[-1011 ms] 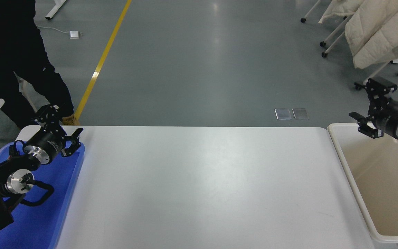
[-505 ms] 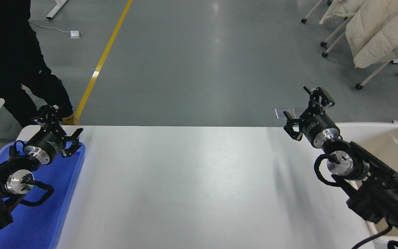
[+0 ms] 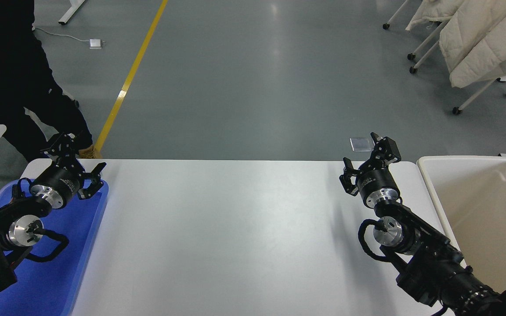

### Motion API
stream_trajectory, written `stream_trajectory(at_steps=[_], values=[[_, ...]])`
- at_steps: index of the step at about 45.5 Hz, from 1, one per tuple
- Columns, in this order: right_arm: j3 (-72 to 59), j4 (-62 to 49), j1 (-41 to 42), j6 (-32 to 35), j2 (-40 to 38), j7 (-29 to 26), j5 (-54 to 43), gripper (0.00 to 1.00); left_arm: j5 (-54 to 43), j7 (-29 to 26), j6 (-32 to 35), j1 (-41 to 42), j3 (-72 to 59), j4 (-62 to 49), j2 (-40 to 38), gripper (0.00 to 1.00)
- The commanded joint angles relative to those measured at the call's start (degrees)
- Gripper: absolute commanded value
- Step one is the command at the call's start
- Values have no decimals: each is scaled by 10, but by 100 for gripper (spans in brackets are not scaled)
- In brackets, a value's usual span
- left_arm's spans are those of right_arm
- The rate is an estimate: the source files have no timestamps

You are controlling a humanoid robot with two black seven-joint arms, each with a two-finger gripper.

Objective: Clean the table surface

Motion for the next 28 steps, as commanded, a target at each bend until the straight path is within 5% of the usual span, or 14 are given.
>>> stream_trajectory(at_steps=[1, 28], values=[[-10, -8, -3, -1, 11, 18, -38, 100, 1, -1, 0, 0, 0, 0, 0, 100], [-9, -11, -17, -2, 11, 28, -38, 100, 0, 0, 0, 0, 0, 0, 0, 100]])
